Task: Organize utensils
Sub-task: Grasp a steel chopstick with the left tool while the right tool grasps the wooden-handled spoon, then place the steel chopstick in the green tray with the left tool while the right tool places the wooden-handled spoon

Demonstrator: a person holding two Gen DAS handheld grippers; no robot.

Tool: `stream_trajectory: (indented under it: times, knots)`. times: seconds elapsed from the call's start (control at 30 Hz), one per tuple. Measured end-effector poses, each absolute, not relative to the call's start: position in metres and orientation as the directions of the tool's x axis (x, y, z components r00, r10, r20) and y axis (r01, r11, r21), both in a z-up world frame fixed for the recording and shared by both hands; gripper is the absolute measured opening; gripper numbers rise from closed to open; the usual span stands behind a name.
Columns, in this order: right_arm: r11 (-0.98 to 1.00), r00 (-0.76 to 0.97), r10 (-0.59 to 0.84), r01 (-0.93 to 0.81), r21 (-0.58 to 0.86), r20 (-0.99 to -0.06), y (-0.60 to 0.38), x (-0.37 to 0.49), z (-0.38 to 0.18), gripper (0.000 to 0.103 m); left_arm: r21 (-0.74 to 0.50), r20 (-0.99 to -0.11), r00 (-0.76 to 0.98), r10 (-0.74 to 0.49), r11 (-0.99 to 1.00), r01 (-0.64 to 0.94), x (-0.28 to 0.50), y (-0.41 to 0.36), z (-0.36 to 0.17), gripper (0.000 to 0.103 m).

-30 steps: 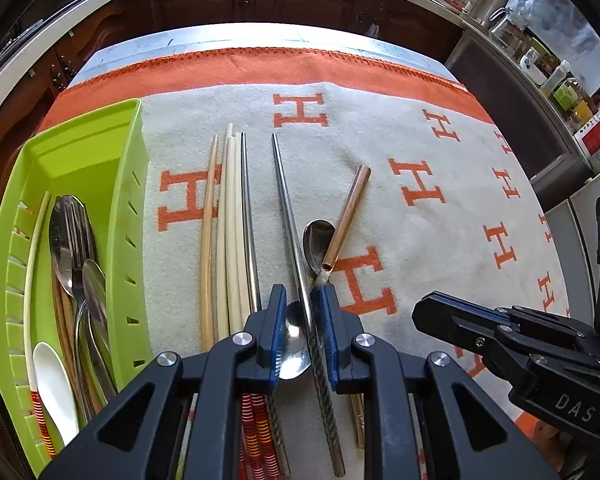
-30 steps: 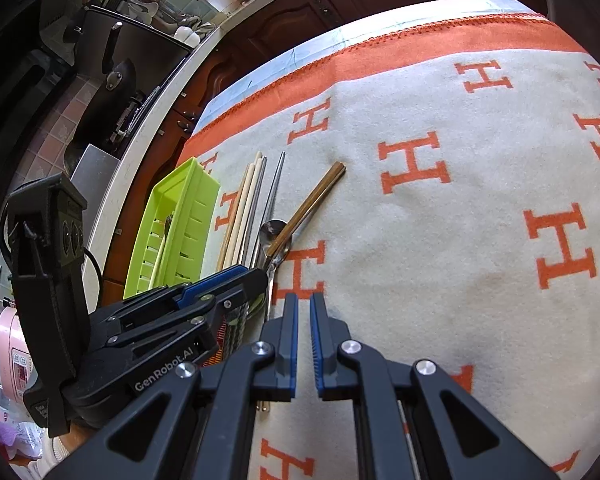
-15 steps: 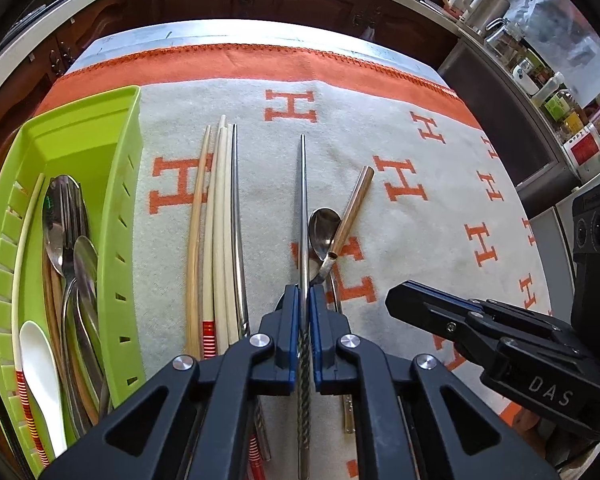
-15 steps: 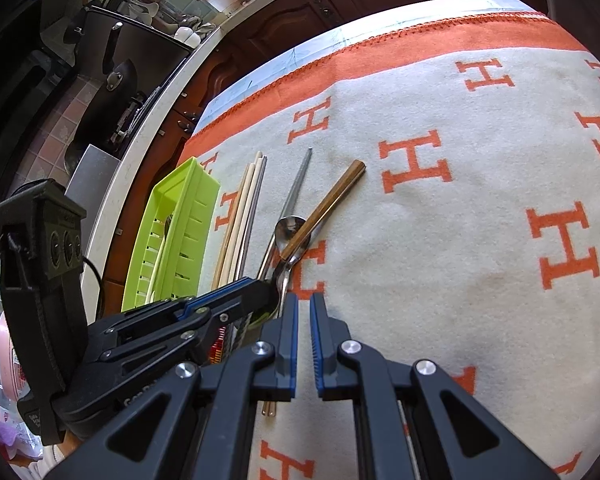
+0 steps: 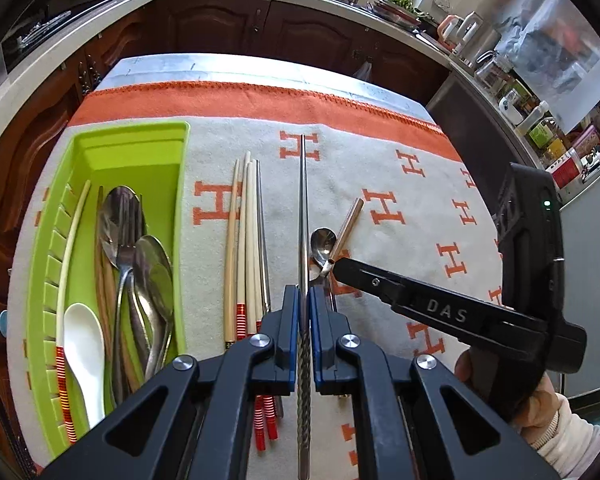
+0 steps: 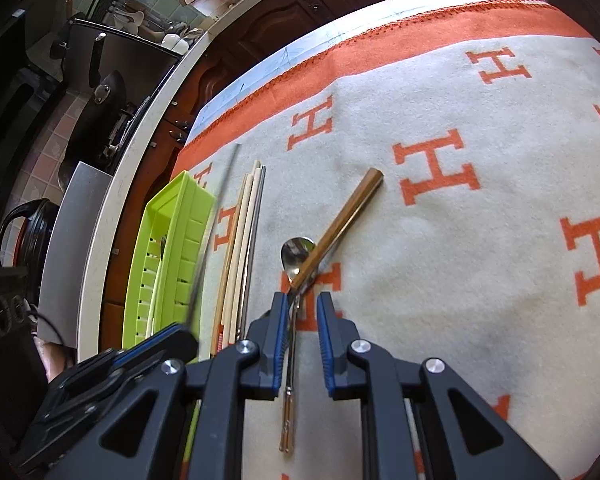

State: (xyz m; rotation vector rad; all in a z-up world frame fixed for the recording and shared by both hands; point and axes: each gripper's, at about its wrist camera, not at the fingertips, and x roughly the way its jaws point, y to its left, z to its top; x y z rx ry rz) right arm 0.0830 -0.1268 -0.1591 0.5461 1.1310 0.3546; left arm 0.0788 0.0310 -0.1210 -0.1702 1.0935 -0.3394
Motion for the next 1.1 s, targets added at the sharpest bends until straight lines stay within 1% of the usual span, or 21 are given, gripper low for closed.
stream_trajectory:
  times: [0.17, 0.33, 0.47, 0.5, 0.53, 0.67, 0.73, 0.83, 1.1]
  knots:
    - [0.825, 0.385, 0.510, 0.033, 0.564, -0.769, -0.118, 0.090, -0.163, 0.015, -0.286, -0.816, 0.476, -0.327, 0.945, 0.160, 0.068, 0.056, -0.099, 0.003]
    - [0.853, 0.396, 0.456, 0.060, 0.518, -0.797, -0.109, 0.094, -0.162, 0.015, -0.241, -0.813, 0.522, -0.260, 0.965, 0.105, 0.060, 0.086, -0.088, 0.003]
    - [0.885, 0.410, 0.392, 0.078, 0.459, -0.824, -0.100, 0.097, -0.158, 0.014, -0.227, -0.821, 0.528, -0.220, 0.972, 0.051, 0.055, 0.109, -0.090, 0.003]
    - [0.892, 0.412, 0.375, 0.082, 0.444, -0.830, -0.099, 0.098, -0.158, 0.012, -0.223, -0.823, 0.528, -0.210, 0.974, 0.038, 0.054, 0.114, -0.092, 0.003]
    - [0.900, 0.414, 0.359, 0.086, 0.428, -0.837, -0.097, 0.098, -0.157, 0.012, -0.220, -0.826, 0.527, -0.202, 0.975, 0.029, 0.053, 0.118, -0.094, 0.003]
    - [0.922, 0.420, 0.312, 0.084, 0.378, -0.852, -0.091, 0.099, -0.155, 0.013, -0.220, -0.833, 0.519, -0.189, 0.975, 0.001, 0.049, 0.129, -0.103, 0.003]
    - [0.930, 0.427, 0.295, 0.078, 0.359, -0.855, -0.089, 0.099, -0.154, 0.011, -0.220, -0.836, 0.518, -0.182, 0.976, -0.011, 0.046, 0.134, -0.106, 0.003]
    - [0.918, 0.433, 0.314, 0.088, 0.387, -0.845, -0.092, 0.097, -0.154, 0.007, -0.218, -0.840, 0.515, -0.174, 0.976, -0.026, 0.041, 0.141, -0.110, 0.003]
    - [0.883, 0.453, 0.373, 0.094, 0.460, -0.810, -0.105, 0.085, -0.147, 0.007, -0.230, -0.847, 0.504, -0.172, 0.972, -0.056, 0.037, 0.155, -0.120, 0.003]
